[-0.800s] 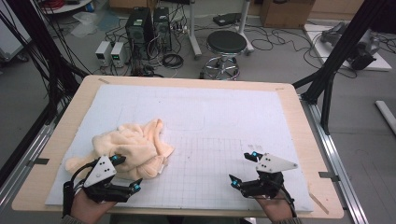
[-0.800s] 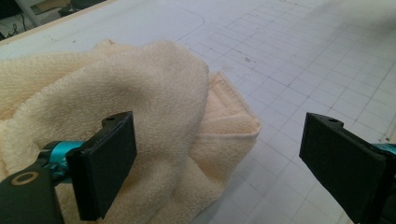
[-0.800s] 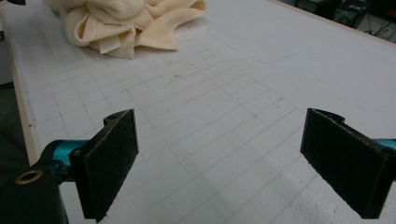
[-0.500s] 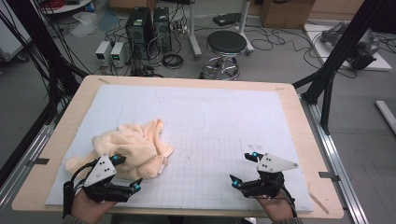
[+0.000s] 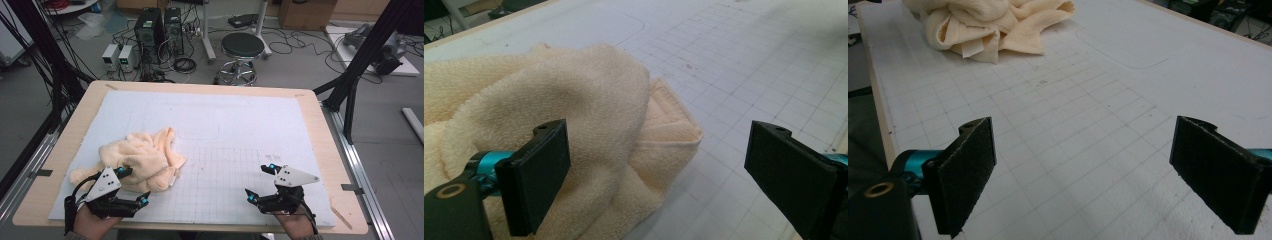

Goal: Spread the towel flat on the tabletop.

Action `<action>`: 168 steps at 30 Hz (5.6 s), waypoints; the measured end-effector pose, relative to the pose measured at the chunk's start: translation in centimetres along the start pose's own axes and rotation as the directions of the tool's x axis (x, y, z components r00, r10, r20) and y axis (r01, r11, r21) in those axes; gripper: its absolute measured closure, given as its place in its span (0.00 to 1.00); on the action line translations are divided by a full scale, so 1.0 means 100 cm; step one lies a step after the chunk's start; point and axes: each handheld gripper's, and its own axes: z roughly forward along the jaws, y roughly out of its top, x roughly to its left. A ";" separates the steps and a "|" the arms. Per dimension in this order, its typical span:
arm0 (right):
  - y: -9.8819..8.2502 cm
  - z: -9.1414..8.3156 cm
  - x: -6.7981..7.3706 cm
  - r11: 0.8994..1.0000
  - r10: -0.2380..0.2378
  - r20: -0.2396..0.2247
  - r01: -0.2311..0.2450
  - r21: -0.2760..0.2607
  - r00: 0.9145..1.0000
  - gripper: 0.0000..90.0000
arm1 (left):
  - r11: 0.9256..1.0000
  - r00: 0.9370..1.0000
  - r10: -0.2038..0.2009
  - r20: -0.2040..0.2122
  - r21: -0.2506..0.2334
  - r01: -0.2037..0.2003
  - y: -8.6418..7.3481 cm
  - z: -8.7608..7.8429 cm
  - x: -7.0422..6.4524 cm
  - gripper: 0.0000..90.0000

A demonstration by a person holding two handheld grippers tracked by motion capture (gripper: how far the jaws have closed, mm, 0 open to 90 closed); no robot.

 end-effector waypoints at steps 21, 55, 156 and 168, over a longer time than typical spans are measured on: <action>0.001 0.004 0.002 1.000 0.001 -0.017 0.000 0.015 1.000 0.12 | 0.999 1.000 -0.003 -0.014 -0.042 0.002 0.009 -0.008 0.002 0.13; 0.001 0.005 0.000 1.000 0.001 -0.031 0.000 0.023 1.000 0.12 | 0.976 0.995 -0.058 -0.085 0.206 0.074 0.006 0.055 0.063 0.17; 0.030 0.121 -0.014 0.975 -0.005 -0.309 0.073 0.209 0.951 0.69 | 0.967 0.970 -0.005 0.242 0.248 -0.057 0.063 0.155 -0.013 0.65; 0.047 0.074 -0.032 0.985 -0.058 -0.218 0.091 0.145 0.974 0.91 | 0.992 0.983 -0.025 0.181 0.123 0.003 0.075 0.126 0.005 0.95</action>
